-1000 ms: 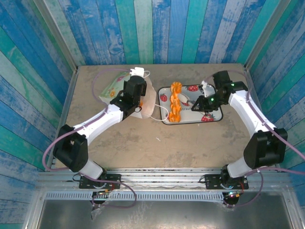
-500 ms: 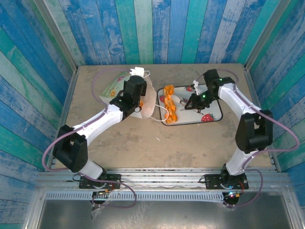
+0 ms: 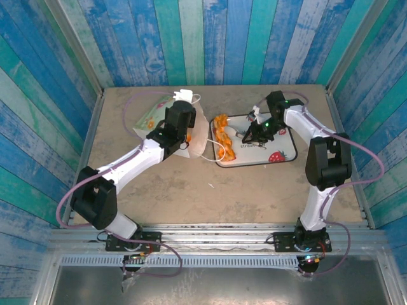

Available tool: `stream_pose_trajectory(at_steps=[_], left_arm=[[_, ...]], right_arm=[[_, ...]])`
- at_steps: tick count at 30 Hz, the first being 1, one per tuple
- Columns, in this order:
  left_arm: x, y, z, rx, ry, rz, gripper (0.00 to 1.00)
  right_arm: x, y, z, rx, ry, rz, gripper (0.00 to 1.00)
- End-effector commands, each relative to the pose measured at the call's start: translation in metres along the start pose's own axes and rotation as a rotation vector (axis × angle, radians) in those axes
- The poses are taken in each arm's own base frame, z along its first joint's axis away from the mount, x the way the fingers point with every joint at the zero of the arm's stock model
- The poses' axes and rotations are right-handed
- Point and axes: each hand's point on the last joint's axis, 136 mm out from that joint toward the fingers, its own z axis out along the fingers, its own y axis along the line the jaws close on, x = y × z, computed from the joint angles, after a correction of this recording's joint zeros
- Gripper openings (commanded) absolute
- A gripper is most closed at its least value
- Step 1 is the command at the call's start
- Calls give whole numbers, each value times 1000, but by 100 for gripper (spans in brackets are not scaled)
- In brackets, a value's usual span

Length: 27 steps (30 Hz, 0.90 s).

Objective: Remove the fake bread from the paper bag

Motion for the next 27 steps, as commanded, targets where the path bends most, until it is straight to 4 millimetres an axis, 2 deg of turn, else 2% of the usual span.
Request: stream_pose_trajectory(at_steps=[1,10,17,27], left_arm=[[-38,11,-17,0,-102,-70,0],[-38,11,-16,-4,-97,-76,0],[-40,10,-16,-3,-96,-83,0],[-42,12,-16,-10,-96,-89,0]], right_arm=[[-3,-1,-1,2,4,8,14],[9,-16,0,21,21,67,26],[3,-15,-14,-2,-26,80,40],[-4,-3,-13,-99,-48,73,39]])
